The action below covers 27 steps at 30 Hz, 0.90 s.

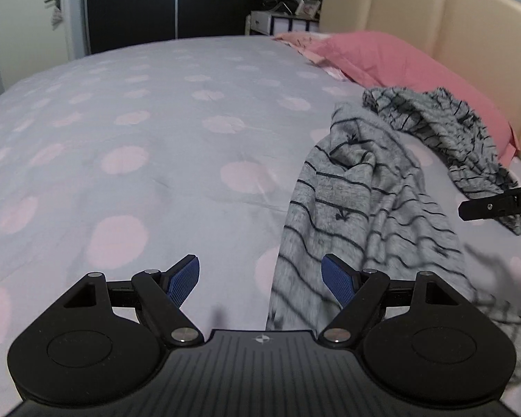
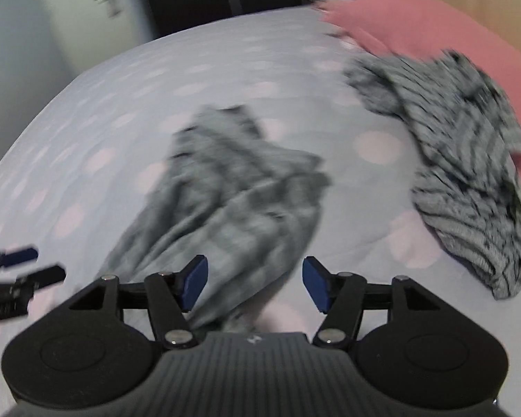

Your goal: Fold clothes

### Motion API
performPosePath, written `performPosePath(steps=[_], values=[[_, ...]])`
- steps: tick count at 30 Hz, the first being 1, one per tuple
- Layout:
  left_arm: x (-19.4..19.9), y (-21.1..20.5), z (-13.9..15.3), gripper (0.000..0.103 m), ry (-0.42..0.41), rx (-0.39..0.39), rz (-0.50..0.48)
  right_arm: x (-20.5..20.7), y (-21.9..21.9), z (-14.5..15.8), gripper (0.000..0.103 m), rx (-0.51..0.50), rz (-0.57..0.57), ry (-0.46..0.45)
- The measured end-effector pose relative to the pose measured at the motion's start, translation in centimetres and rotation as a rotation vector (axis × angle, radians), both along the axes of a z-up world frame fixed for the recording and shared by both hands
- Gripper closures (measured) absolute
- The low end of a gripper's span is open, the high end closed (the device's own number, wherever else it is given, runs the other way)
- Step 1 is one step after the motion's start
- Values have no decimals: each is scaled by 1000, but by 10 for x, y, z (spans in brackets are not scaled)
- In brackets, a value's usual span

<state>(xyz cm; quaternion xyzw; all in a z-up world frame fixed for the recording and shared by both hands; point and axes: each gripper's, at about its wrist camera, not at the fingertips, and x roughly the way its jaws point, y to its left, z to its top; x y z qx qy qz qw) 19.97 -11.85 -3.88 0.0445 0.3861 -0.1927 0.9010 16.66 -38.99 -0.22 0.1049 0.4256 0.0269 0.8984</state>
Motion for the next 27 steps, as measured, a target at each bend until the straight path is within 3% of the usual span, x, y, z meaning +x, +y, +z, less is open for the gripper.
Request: performPosePath(steps=[5,9,11,13,15,16,22,27], values=[[16,-9,-28,32,66,-36,-26,22,-18,-36,39,162,-104,77],[15,-13,-42,57,121,-66,-56,30,-9,-51,39,261,-110,105],[10,-15,-43,74,117,-78,-75,34,-2,-50,50,278,-86,97],[6,-16,-41,88,122,-96,-96,37,6,-47,77,275,-58,77],[1,-15,-36,99,117,-108,-94,36,13,-39,87,254,-38,47],[0,-12,-32,100,109,-111,-86,35,17,-35,93,245,-29,31],[-24,5,14,101,11,-100,-57,23,26,3,101,299,8,-93],[-62,32,49,101,-39,-72,-28,-1,59,41,102,346,151,-170]])
